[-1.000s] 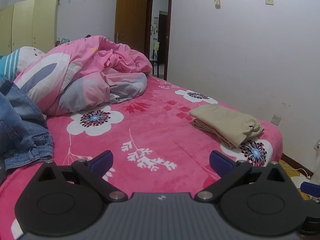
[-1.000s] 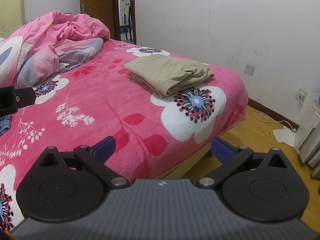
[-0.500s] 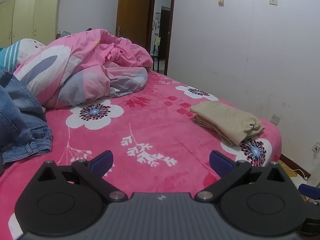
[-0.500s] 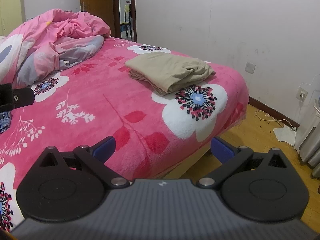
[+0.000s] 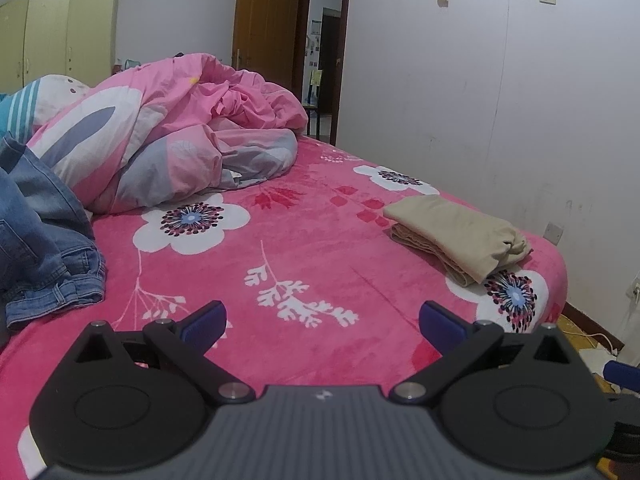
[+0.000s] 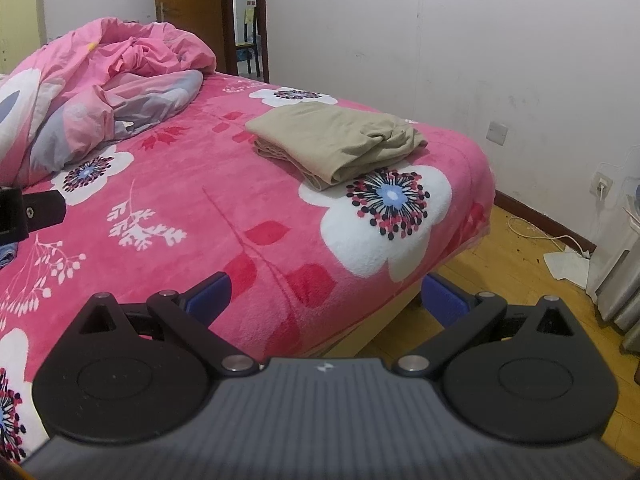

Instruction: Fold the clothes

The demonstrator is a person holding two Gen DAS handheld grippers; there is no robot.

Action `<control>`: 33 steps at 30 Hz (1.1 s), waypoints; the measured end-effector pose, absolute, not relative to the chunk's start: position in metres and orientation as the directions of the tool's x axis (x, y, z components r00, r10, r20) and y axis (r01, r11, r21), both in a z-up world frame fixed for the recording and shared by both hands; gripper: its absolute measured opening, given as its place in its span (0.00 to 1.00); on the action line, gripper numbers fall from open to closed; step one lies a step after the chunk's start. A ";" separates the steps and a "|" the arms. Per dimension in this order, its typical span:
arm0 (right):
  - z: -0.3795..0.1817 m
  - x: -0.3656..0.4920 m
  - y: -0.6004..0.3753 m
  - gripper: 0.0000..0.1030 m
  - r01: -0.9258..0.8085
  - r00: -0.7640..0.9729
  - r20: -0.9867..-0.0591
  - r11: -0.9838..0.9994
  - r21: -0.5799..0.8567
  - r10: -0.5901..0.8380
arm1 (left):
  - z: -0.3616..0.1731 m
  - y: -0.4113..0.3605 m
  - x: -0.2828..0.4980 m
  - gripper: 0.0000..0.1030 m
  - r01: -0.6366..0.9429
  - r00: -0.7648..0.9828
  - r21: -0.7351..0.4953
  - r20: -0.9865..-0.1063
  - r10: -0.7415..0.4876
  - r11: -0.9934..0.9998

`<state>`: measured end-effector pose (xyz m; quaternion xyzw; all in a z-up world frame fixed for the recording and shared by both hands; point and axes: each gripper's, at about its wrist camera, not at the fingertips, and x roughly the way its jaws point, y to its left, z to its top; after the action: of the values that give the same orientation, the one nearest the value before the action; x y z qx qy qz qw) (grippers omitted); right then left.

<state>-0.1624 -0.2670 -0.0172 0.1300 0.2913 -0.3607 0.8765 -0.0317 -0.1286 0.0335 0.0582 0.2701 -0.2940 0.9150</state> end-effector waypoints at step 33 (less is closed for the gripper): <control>-0.018 -0.189 -0.283 0.99 0.774 0.503 -0.602 0.634 -0.007 -0.621 | 0.015 -0.168 -0.059 1.00 0.638 0.621 -0.038 -0.565 -0.543 0.769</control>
<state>-0.1889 -0.2835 -0.0182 0.1329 0.2881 -0.4069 0.8566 -0.0589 -0.1676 0.0151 0.0836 0.2845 -0.3295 0.8964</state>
